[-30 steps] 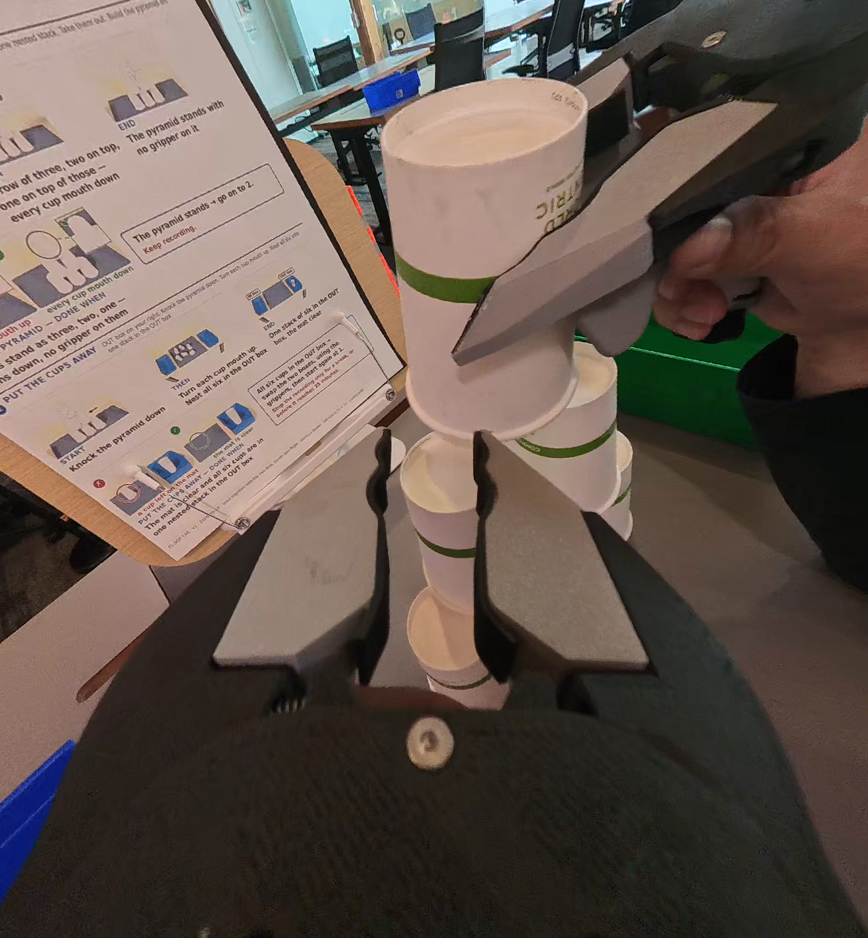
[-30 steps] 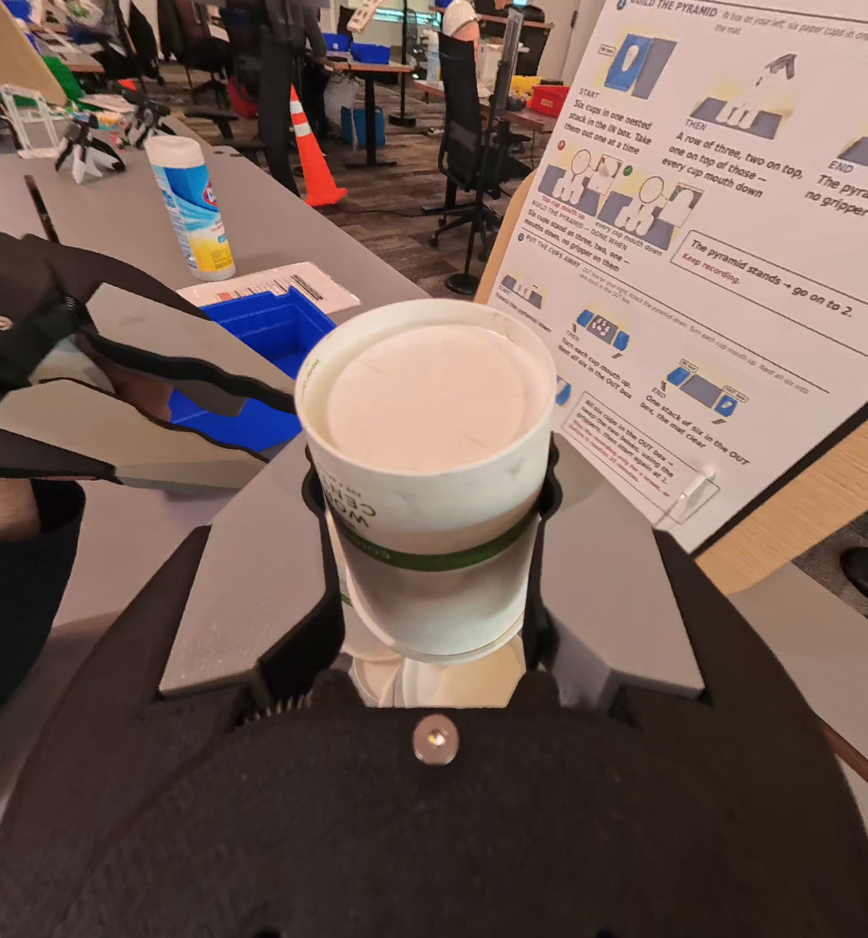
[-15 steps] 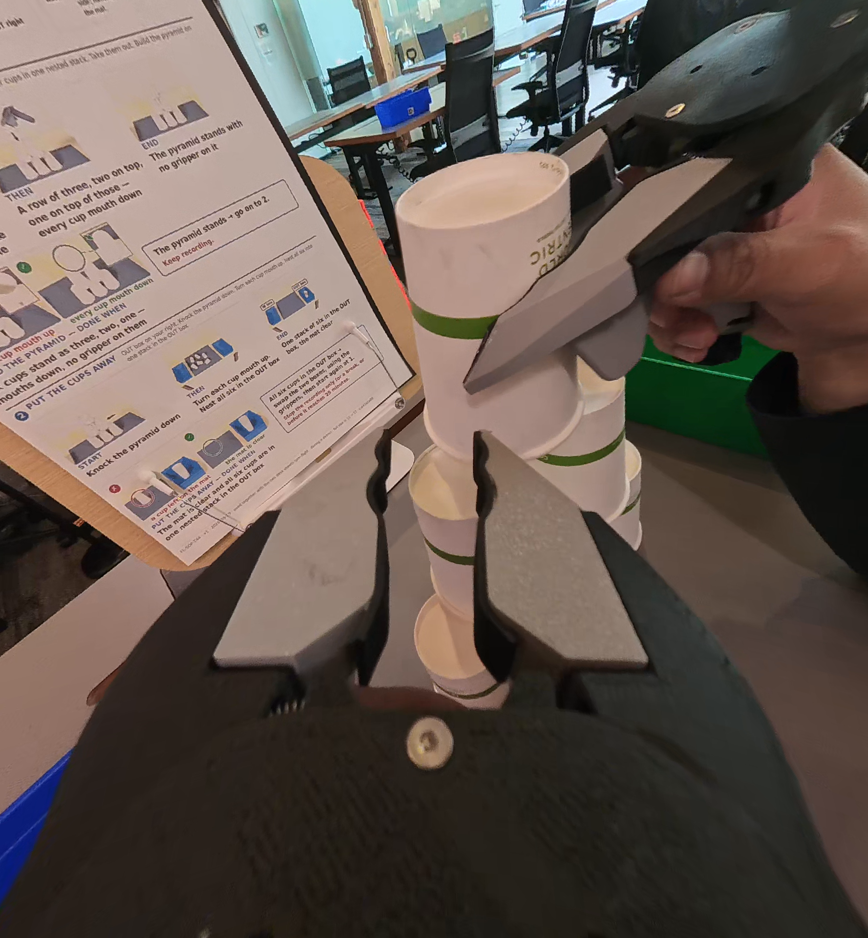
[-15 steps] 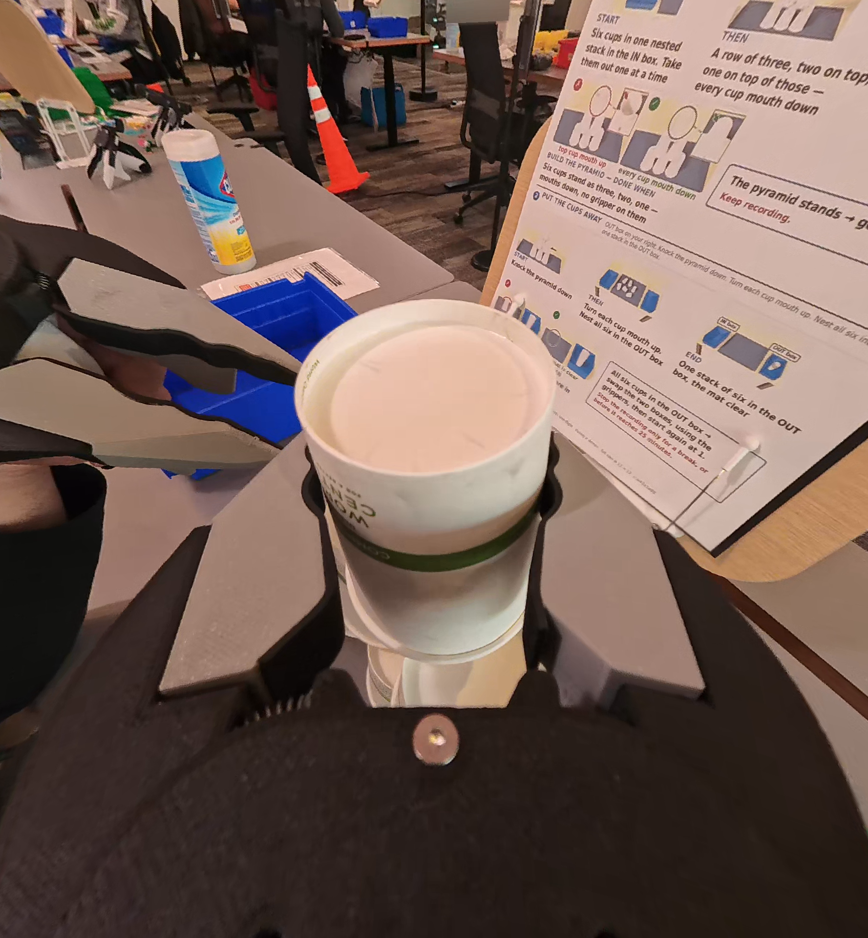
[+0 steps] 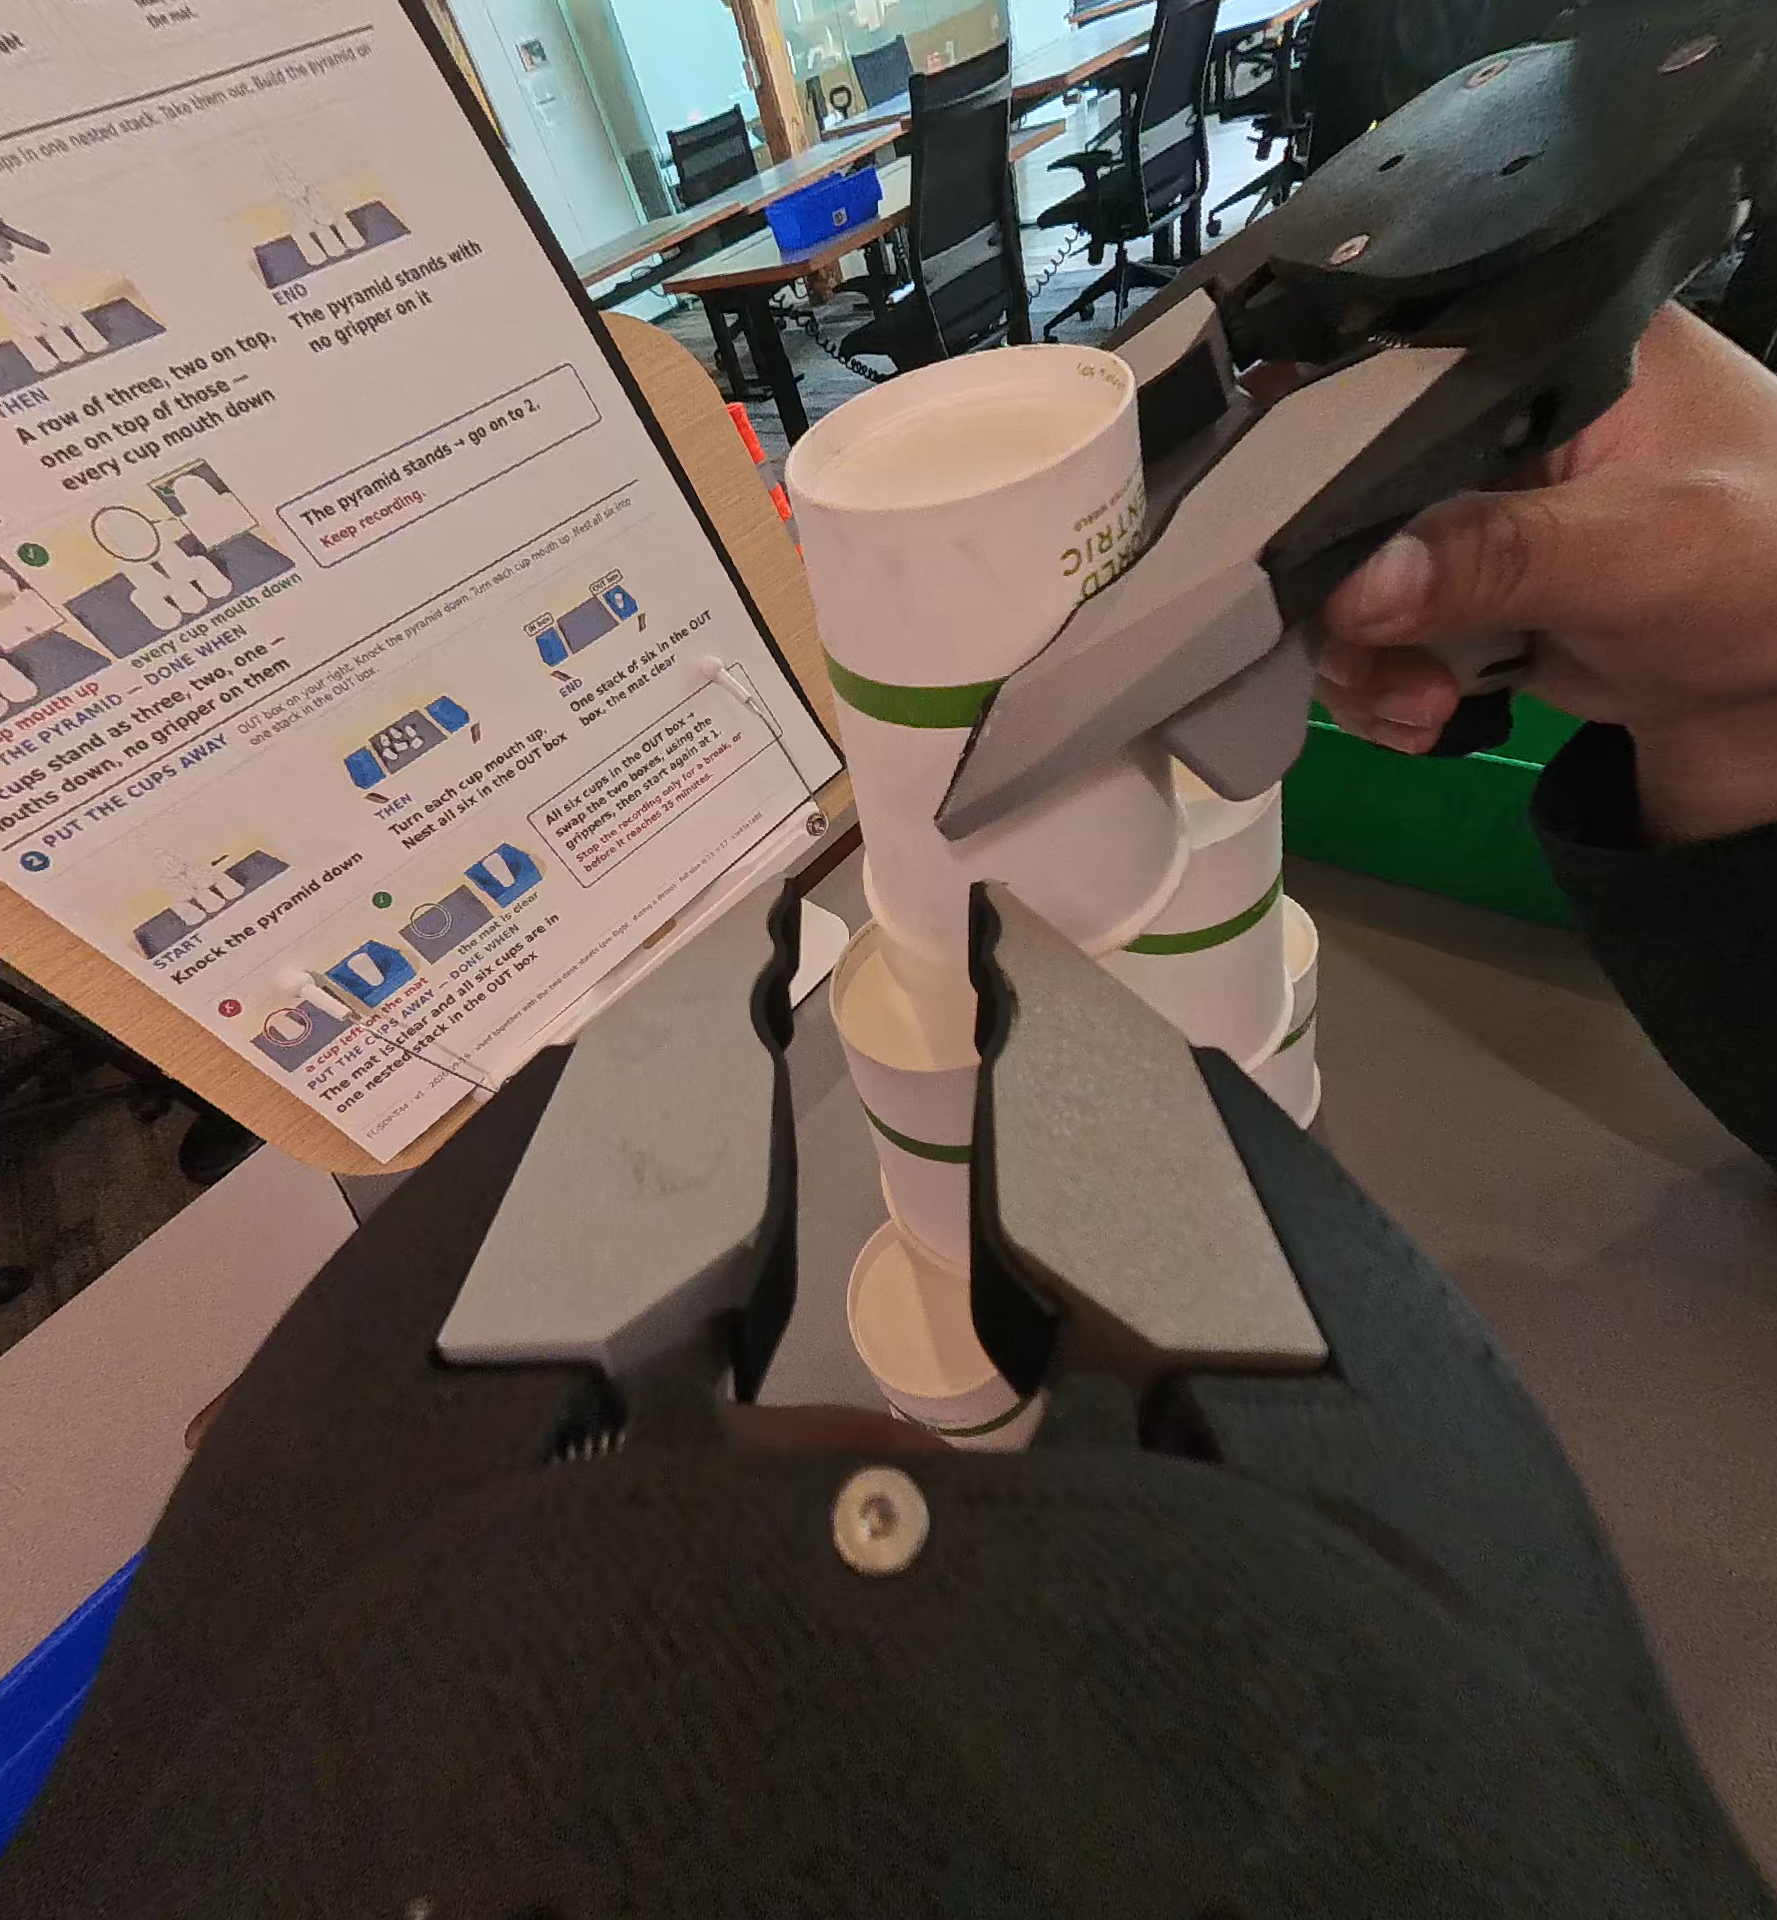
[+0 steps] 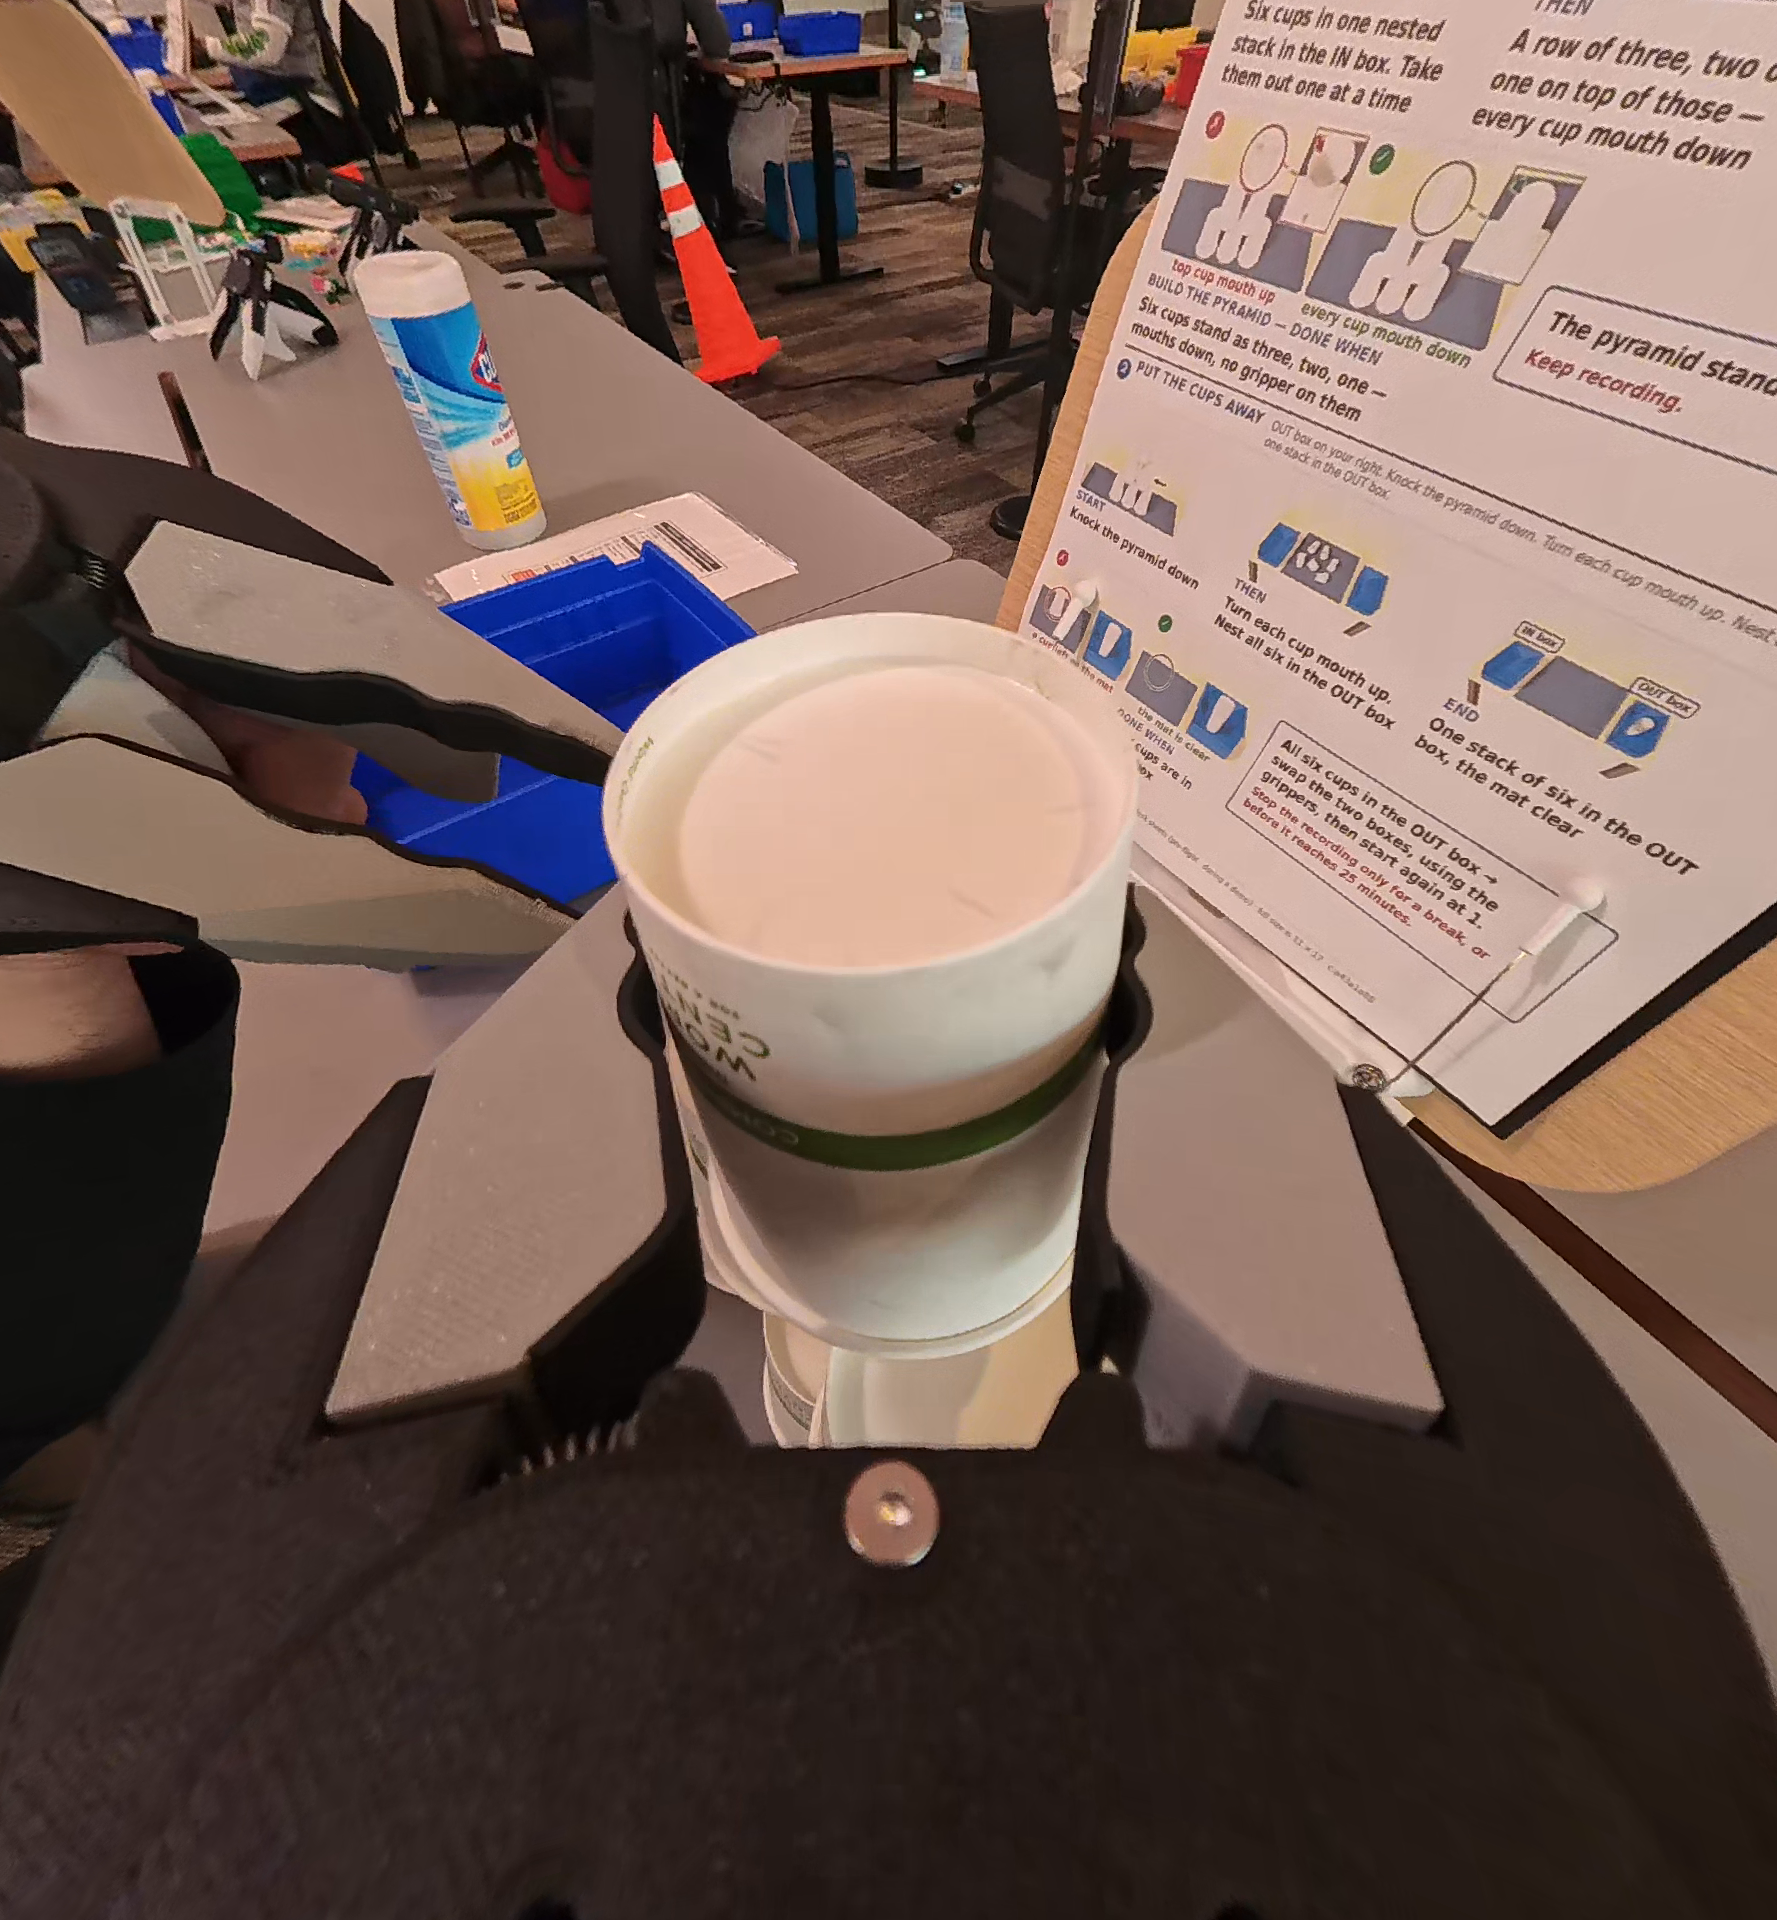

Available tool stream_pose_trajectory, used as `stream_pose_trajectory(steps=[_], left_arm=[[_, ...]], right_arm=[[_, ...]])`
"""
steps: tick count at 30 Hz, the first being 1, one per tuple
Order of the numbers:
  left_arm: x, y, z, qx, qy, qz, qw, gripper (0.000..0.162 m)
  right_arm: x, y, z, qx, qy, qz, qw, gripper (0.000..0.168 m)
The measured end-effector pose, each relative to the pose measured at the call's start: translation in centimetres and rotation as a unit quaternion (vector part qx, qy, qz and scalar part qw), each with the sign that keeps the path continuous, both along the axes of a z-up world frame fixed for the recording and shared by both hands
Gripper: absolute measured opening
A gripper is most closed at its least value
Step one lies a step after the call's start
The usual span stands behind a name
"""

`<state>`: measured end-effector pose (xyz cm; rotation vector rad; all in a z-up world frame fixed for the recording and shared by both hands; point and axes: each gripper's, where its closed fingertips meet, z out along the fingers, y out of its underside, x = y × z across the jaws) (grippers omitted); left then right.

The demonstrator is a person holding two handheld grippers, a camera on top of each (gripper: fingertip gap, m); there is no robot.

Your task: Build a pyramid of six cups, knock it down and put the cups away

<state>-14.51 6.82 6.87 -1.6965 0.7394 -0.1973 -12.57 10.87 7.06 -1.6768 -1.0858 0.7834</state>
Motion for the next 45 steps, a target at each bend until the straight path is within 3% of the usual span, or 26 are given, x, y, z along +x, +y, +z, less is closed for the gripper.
stream_pose_trajectory(steps=[1,26,34,40,45], left_arm=[[0.0,0.0,0.0,0.0,0.0,0.0,1.0,0.03],[0.0,0.0,-0.2,-0.001,0.004,0.0,1.0,0.03],[-0.2,0.0,-0.1,-0.001,0.002,0.001,1.0,0.03],[-0.7,0.2,0.2,0.0,-0.01,0.008,1.0,0.032],[-1.4,0.3,1.0,0.01,-0.033,0.023,0.999,0.047]], right_arm=[[0.0,0.0,0.0,0.0,0.0,0.0,1.0,0.086],[0.2,0.3,-0.1,-0.002,0.005,0.001,1.0,0.085],[0.6,0.4,0.8,0.005,0.025,-0.007,1.0,0.093],[2.4,-0.2,4.0,0.047,0.078,-0.027,0.995,0.105],[5.7,-1.8,8.5,0.119,0.155,-0.055,0.979,0.108]])
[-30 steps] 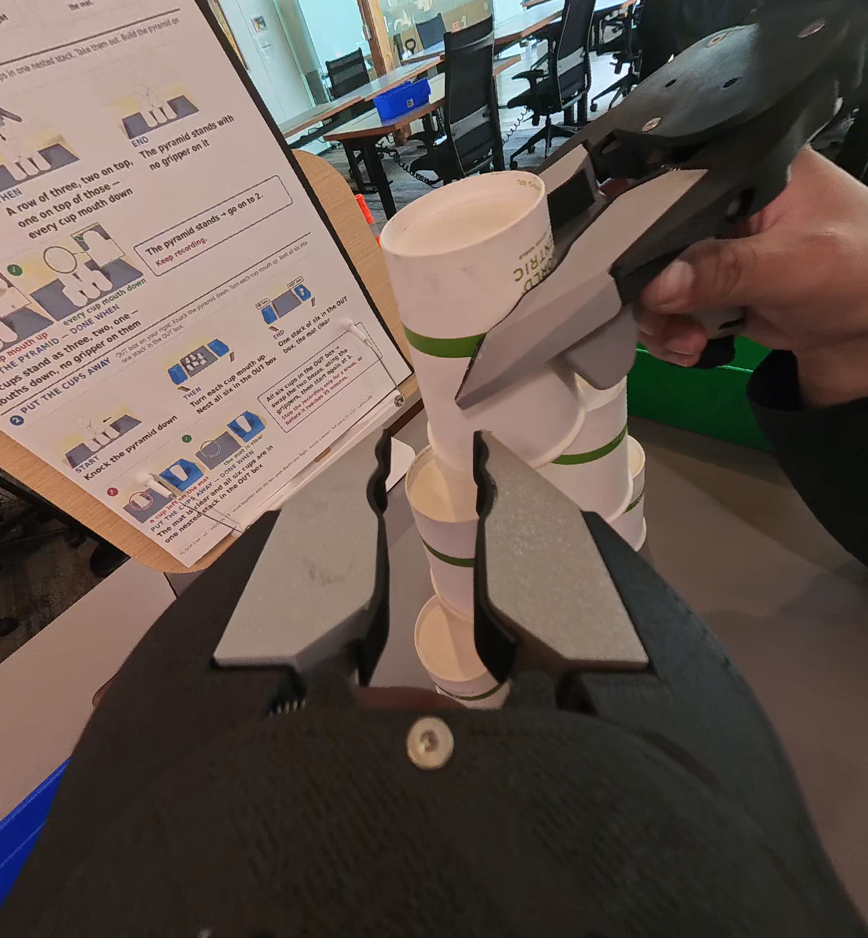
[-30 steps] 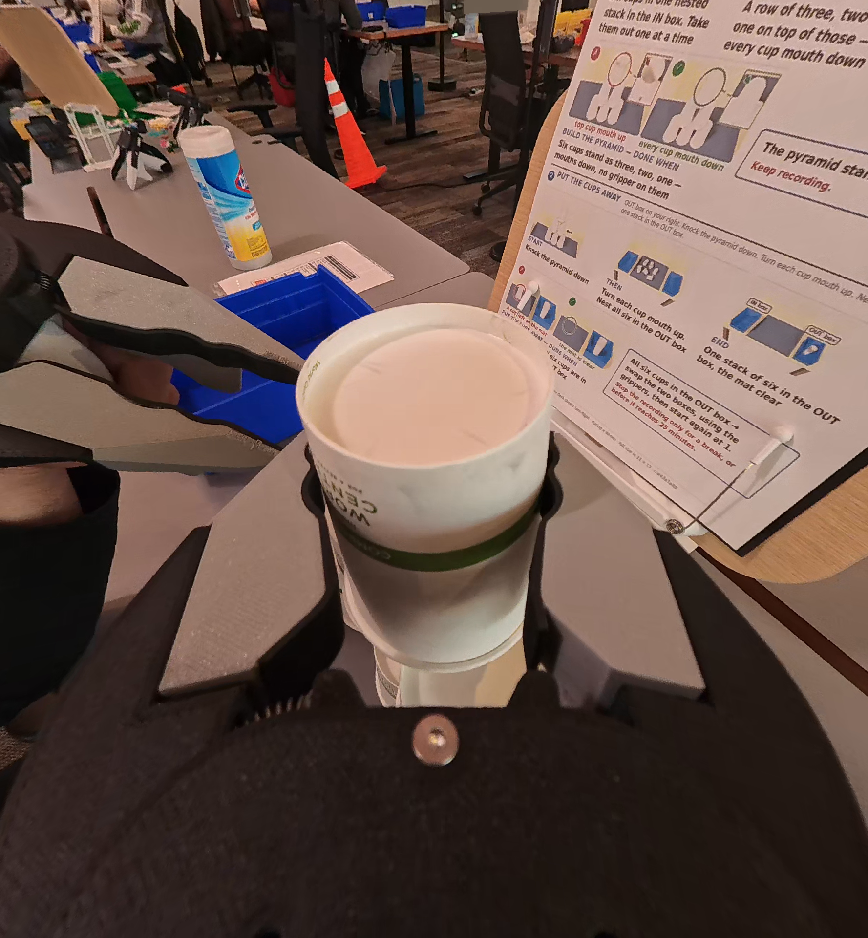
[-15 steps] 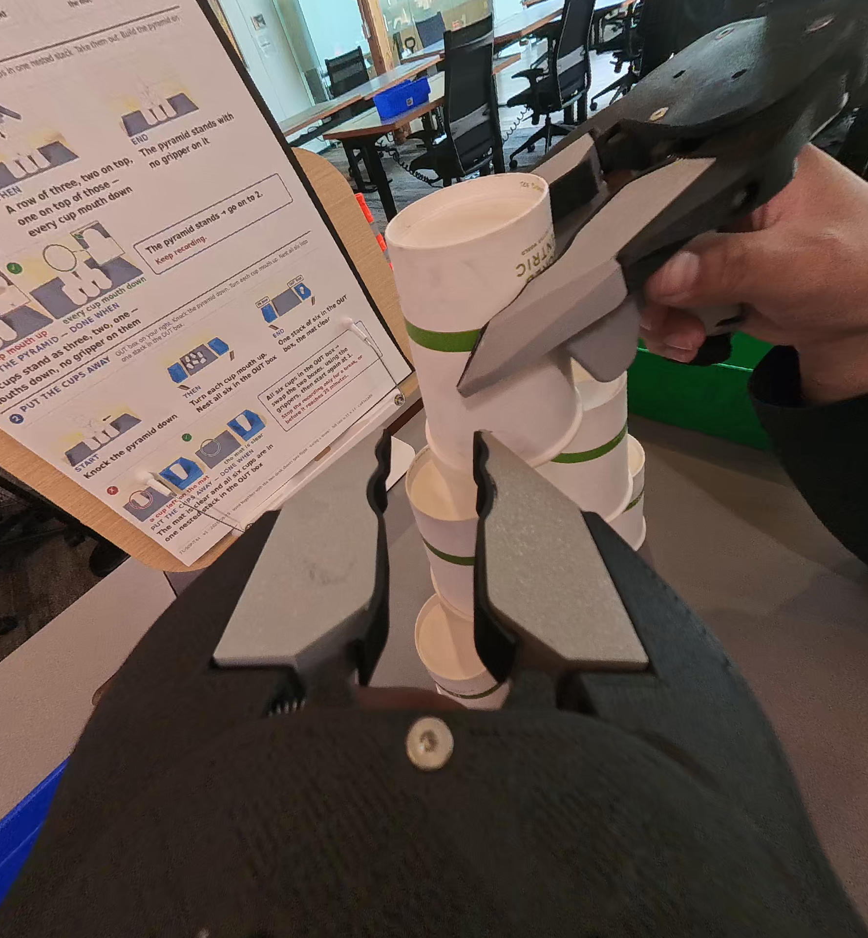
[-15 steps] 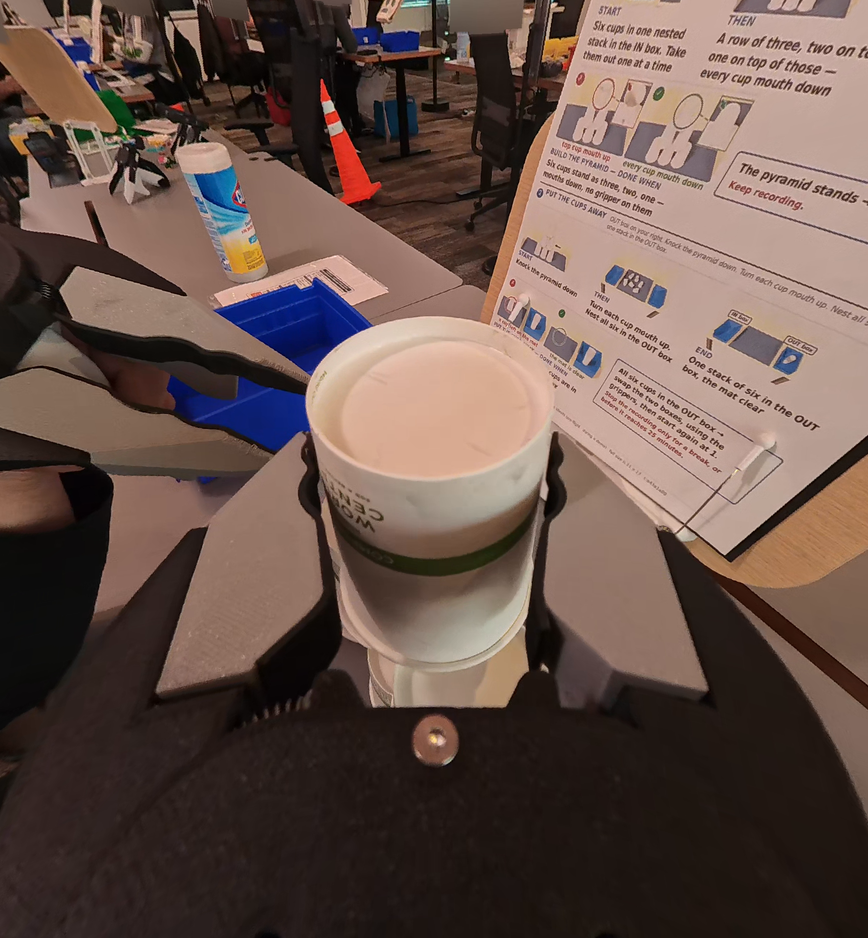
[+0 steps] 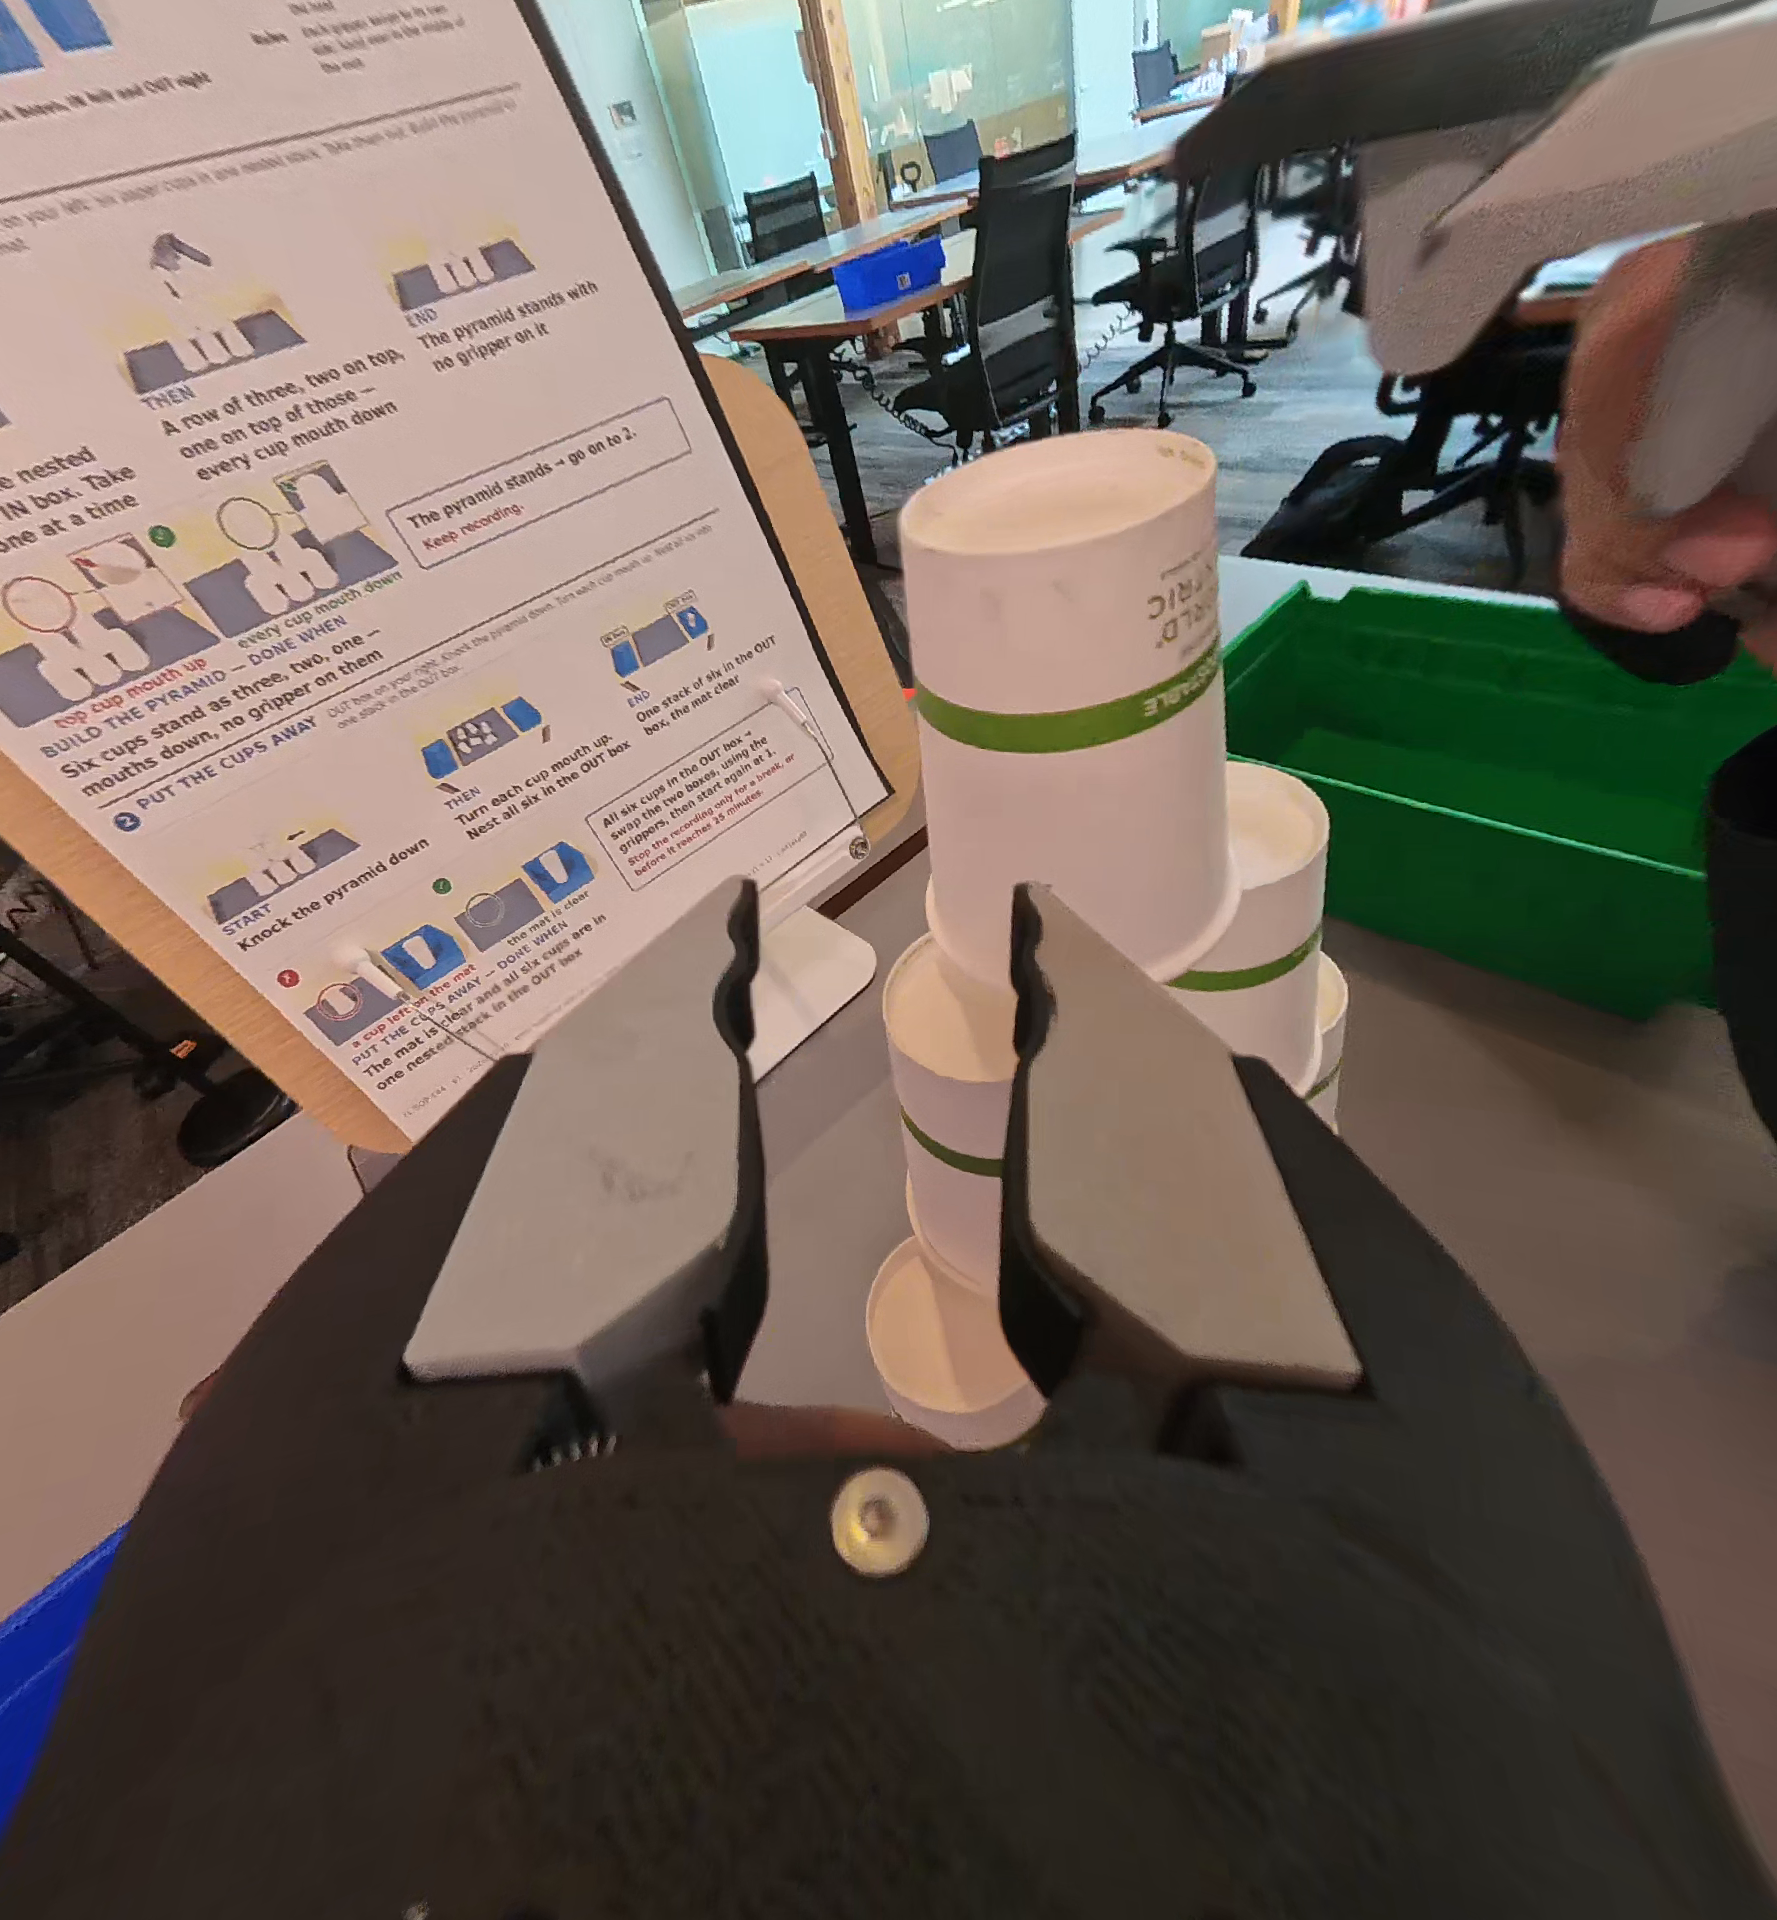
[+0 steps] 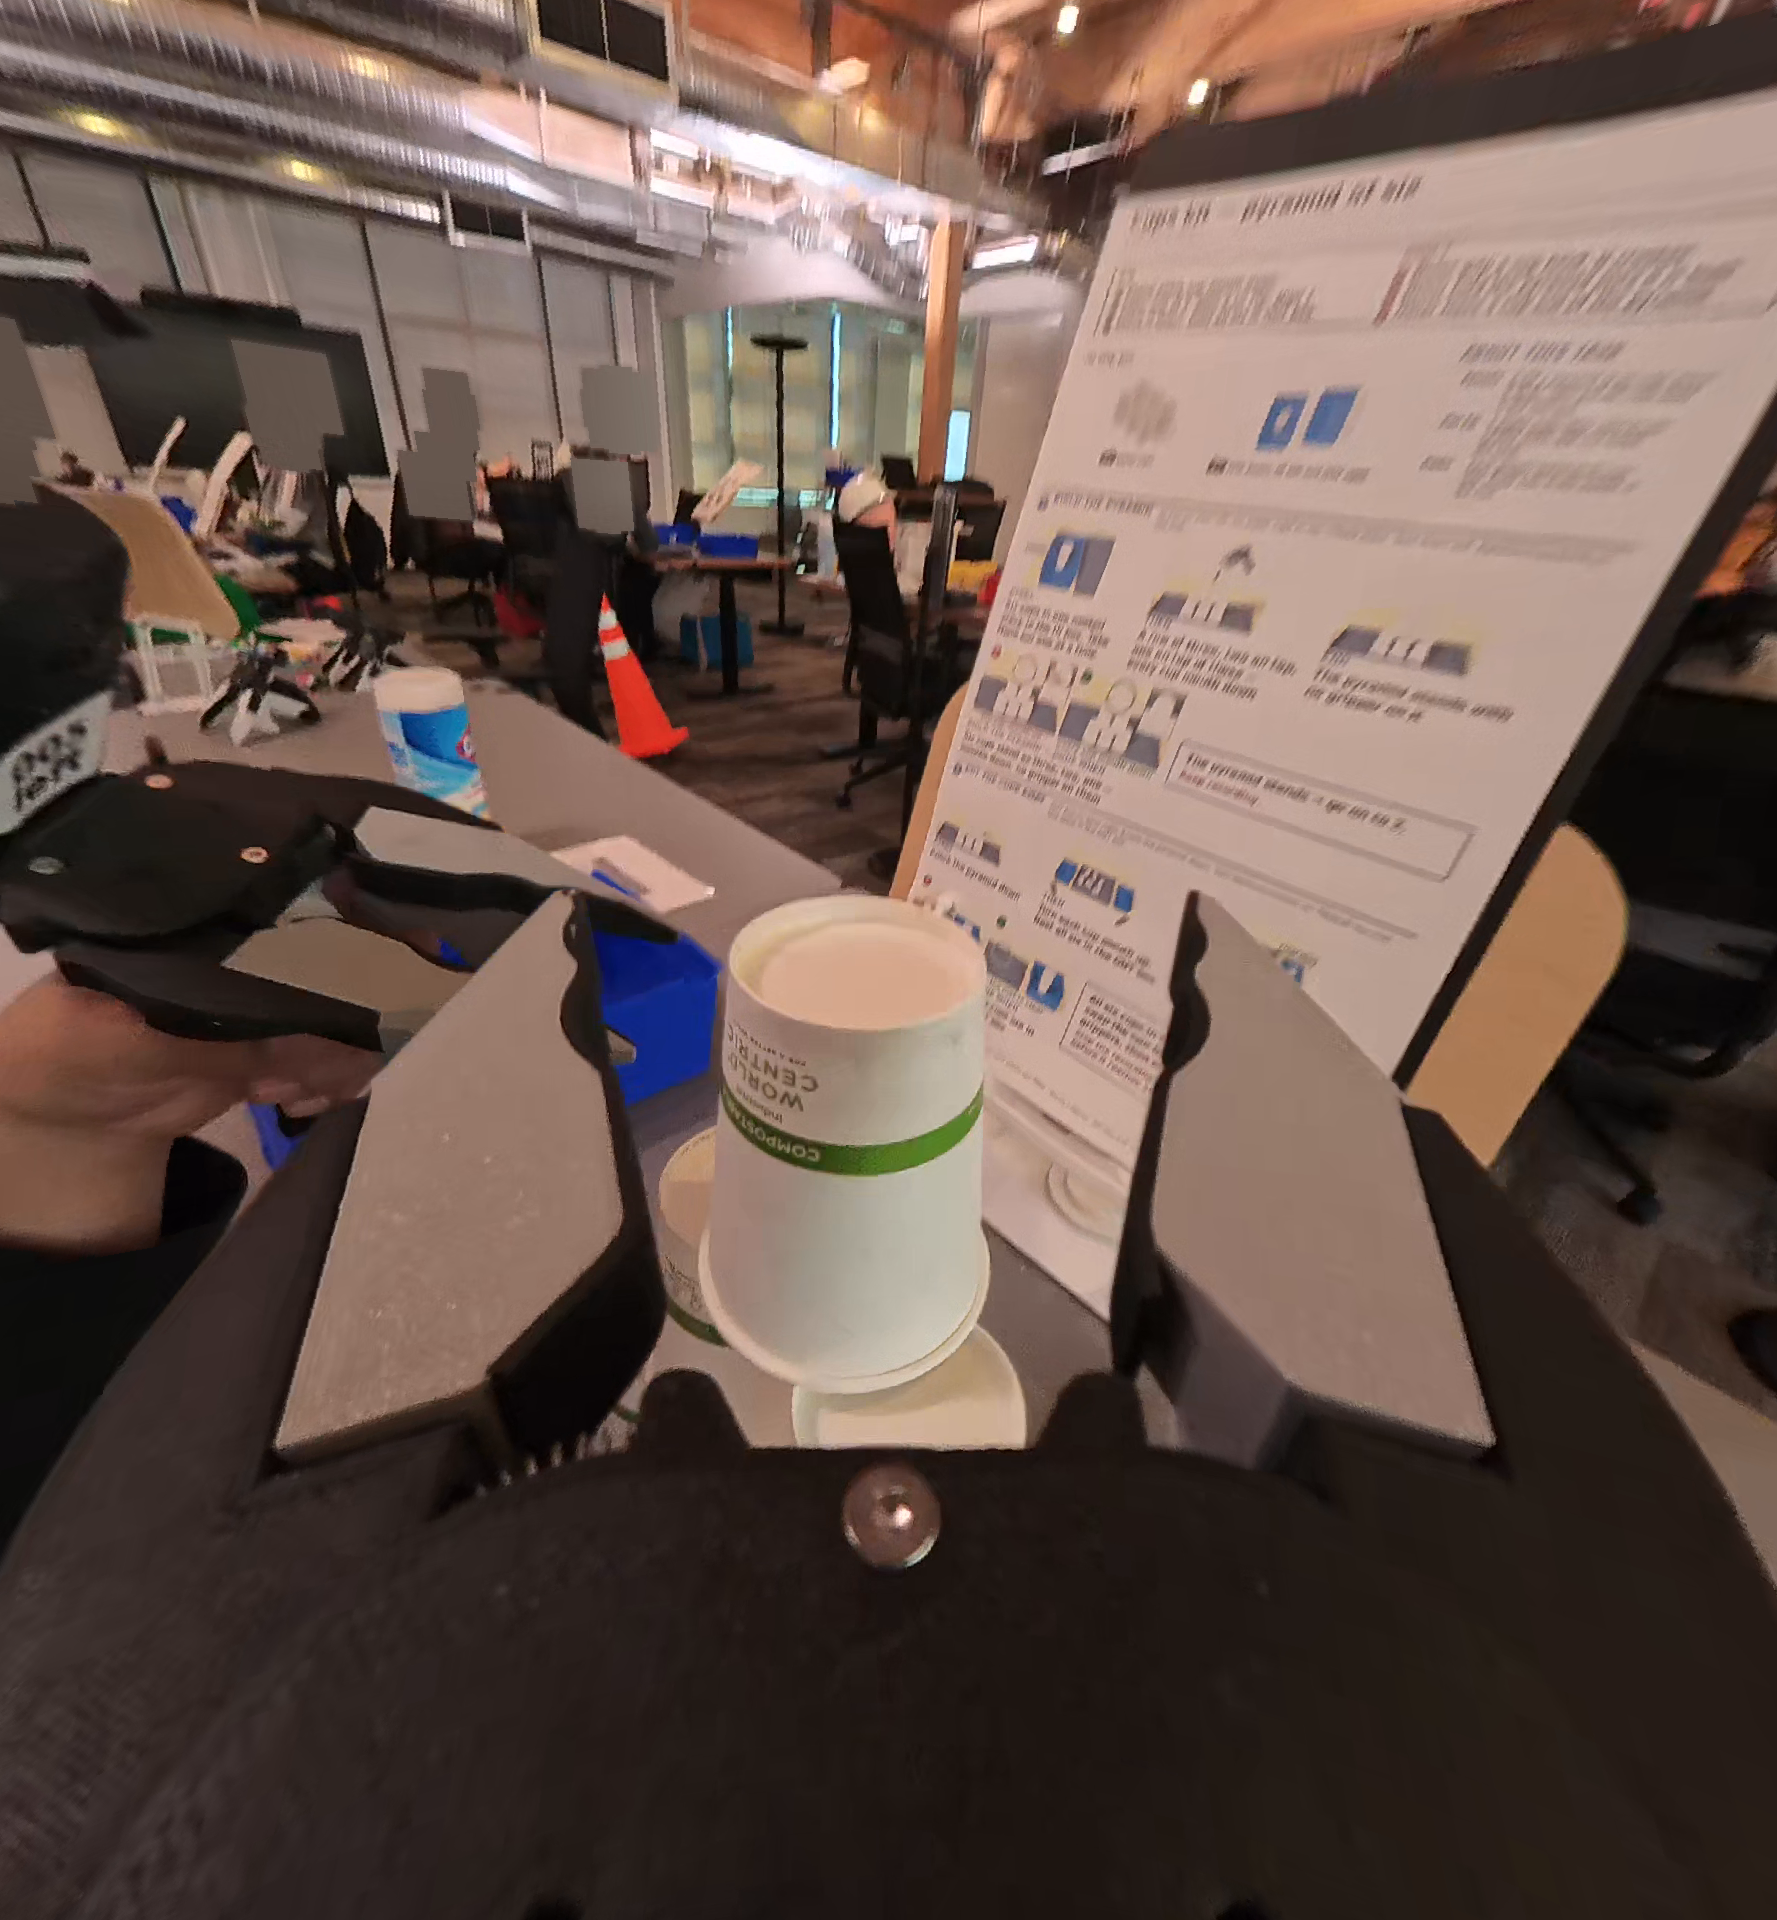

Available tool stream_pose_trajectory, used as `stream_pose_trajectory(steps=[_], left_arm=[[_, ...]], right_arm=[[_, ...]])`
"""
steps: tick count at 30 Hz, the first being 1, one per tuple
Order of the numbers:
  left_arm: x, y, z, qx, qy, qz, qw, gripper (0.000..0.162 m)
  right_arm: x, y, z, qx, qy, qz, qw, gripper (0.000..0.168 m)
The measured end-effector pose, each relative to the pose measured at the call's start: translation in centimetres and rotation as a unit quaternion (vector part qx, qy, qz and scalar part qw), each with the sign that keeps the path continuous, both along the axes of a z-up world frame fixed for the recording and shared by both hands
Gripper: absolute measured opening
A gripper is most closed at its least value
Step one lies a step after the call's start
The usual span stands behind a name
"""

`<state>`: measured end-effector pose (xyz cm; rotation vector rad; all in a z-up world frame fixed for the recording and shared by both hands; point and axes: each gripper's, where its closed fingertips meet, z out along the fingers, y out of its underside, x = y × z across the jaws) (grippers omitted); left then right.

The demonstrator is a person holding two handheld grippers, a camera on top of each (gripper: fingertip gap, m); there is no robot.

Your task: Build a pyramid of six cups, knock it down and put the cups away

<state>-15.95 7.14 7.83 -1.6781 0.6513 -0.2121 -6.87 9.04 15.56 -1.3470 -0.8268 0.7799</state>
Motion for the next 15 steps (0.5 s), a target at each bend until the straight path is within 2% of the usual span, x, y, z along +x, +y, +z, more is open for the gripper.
stream_pose_trajectory(steps=[4,7,9,12,15], left_arm=[[-0.7,0.0,0.5,0.007,-0.017,0.009,1.0,0.049],[-1.3,0.3,0.3,0.004,-0.021,0.017,1.0,0.05],[-2.1,0.7,-0.1,-0.001,-0.022,0.033,0.999,0.05],[-2.8,1.1,-1.7,-0.022,-0.033,0.046,0.998,0.049],[-3.7,1.0,-5.1,-0.043,-0.047,0.058,0.996,0.048]], right_arm=[[2.7,-1.4,2.3,0.045,0.041,-0.015,0.998,0.097],[4.0,-1.4,2.5,0.055,0.053,-0.023,0.997,0.086],[4.6,-0.9,2.0,0.043,0.056,-0.027,0.997,0.085],[5.3,-0.4,0.8,0.025,0.055,-0.024,0.998,0.078],[5.8,0.1,-1.0,0.023,0.051,-0.024,0.998,0.062]])
